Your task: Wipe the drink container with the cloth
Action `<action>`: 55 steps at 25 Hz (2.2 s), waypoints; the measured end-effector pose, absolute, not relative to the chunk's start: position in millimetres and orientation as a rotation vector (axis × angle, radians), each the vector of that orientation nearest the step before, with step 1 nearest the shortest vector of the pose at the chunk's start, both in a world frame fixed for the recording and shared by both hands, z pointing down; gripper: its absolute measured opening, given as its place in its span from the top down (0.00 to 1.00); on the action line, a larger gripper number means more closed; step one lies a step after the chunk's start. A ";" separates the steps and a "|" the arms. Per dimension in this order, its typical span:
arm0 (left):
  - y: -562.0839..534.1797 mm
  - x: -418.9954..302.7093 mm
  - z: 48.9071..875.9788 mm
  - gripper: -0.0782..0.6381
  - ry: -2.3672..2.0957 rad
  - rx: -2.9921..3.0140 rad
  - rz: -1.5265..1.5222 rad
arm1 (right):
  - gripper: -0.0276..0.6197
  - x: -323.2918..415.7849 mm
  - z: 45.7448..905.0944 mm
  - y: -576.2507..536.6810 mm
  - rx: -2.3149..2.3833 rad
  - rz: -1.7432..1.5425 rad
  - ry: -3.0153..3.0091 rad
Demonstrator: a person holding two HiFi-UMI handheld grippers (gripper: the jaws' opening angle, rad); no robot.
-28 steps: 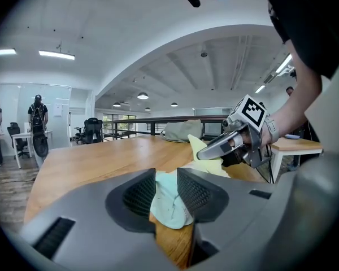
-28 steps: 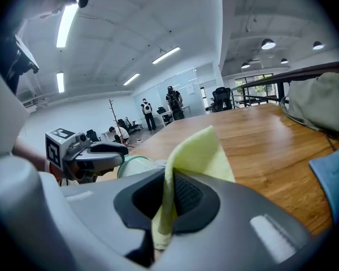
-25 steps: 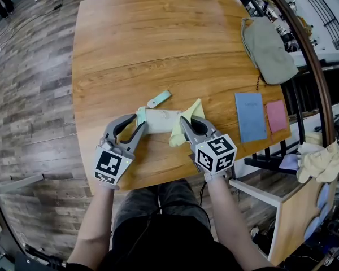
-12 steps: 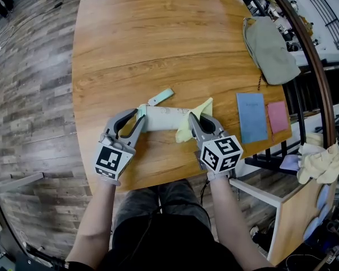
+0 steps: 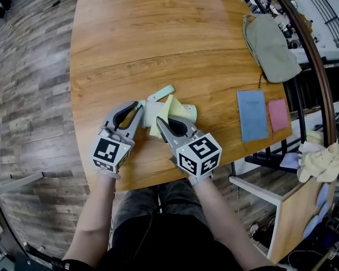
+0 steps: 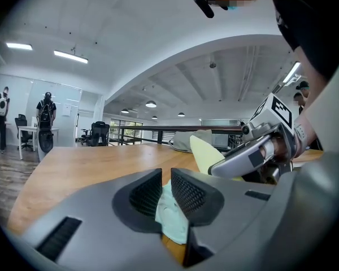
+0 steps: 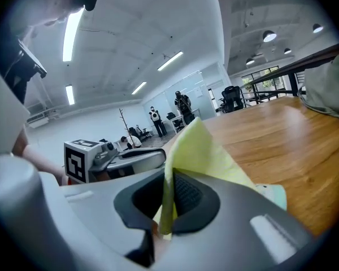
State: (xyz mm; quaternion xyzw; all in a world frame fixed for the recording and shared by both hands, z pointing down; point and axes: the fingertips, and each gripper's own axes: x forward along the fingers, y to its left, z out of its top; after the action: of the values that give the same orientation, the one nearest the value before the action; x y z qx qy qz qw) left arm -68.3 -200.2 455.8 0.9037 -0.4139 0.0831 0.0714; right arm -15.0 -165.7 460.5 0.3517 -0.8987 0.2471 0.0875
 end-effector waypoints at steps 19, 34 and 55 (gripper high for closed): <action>-224.4 -70.9 457.8 0.87 -1.288 2.688 0.231 | 0.93 13.8 471.6 -182.7 1.113 0.689 -2.611; -202.8 -83.9 463.9 0.78 -1.206 2.669 0.268 | 0.93 52.9 474.2 -208.1 1.213 0.682 -2.572; -228.8 -73.2 465.9 0.82 -1.170 2.639 0.225 | 0.93 -0.8 462.4 -216.1 1.117 0.751 -2.653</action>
State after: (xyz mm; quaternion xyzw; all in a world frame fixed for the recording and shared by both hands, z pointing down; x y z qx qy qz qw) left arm -73.2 -228.8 465.9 0.9046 -0.4010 0.0771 0.1225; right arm -0.8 -216.1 462.4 0.3742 -0.8887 0.2515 0.0830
